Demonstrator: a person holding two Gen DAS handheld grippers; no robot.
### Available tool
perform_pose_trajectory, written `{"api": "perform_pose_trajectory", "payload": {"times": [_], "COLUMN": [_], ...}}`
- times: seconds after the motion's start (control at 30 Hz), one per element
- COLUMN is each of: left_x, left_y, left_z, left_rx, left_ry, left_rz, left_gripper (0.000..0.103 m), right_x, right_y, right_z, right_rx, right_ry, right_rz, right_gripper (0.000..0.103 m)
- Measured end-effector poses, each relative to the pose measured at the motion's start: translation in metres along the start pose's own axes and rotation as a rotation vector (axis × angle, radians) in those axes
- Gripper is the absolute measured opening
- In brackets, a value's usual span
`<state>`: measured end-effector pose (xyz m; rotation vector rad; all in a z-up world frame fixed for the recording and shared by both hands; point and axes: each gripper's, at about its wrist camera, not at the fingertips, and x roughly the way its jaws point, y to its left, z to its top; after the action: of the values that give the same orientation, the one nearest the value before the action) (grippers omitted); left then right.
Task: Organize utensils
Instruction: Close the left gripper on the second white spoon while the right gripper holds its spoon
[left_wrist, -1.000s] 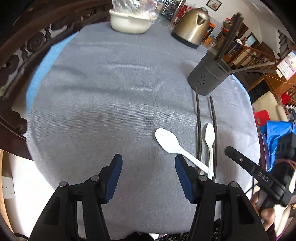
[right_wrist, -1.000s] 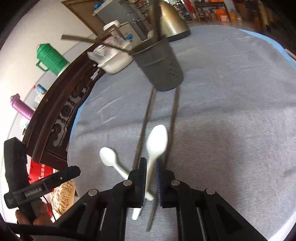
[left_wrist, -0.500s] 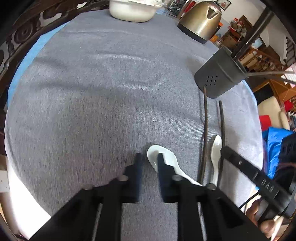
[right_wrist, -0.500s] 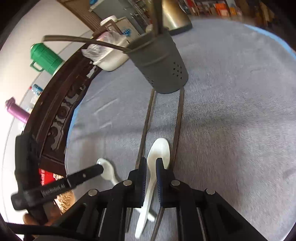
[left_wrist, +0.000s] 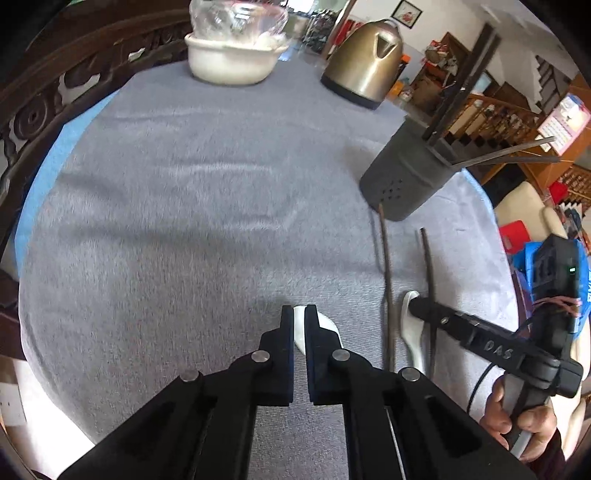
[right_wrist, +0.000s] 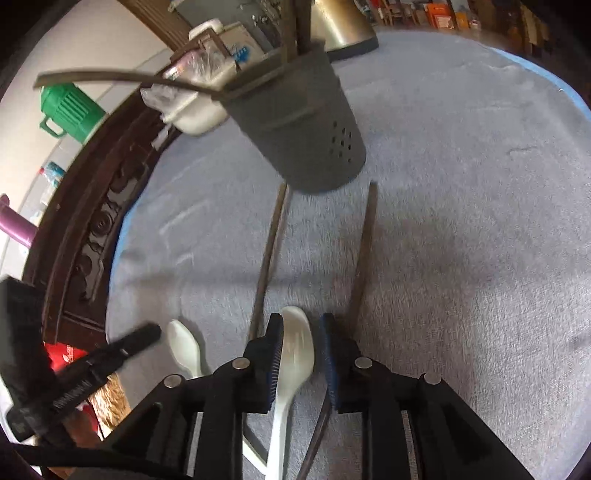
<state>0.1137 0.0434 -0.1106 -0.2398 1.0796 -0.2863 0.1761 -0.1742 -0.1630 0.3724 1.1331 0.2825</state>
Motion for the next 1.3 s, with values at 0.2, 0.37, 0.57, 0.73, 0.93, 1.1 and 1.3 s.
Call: {"api": "perform_pose_trajectory", "payload": {"times": [0.2, 0.37, 0.57, 0.73, 0.93, 1.1, 1.3], "left_x": [-0.005, 0.007, 0.017, 0.026, 0.020, -0.010, -0.038], "left_y": [0.012, 0.035, 0.030, 0.021, 0.013, 0.014, 0.007], "left_z": [-0.007, -0.016, -0.007, 0.001, 0.001, 0.009, 0.012], "left_rx": [-0.013, -0.141, -0.166, -0.125, -0.066, -0.033, 0.072], "left_ry": [0.045, 0.139, 0.158, 0.125, 0.080, 0.003, -0.070], "left_rz": [0.015, -0.030, -0.079, -0.064, -0.045, -0.042, 0.021], "left_gripper": [0.005, 0.008, 0.028, 0.013, 0.003, 0.002, 0.002], "right_x": [0.003, 0.008, 0.008, -0.009, -0.023, -0.028, -0.010], "right_y": [0.007, 0.022, 0.035, 0.027, 0.012, 0.005, 0.019], "right_z": [-0.001, 0.000, -0.007, -0.007, -0.004, -0.001, 0.003], "right_rx": [-0.039, -0.140, -0.232, -0.189, -0.110, -0.050, -0.094], "right_ry": [0.047, 0.046, 0.005, -0.059, -0.055, -0.031, 0.014], "right_rz": [-0.018, -0.088, -0.139, -0.096, -0.012, 0.045, -0.016], "right_gripper": [0.024, 0.023, 0.005, 0.004, 0.006, 0.023, 0.032]}}
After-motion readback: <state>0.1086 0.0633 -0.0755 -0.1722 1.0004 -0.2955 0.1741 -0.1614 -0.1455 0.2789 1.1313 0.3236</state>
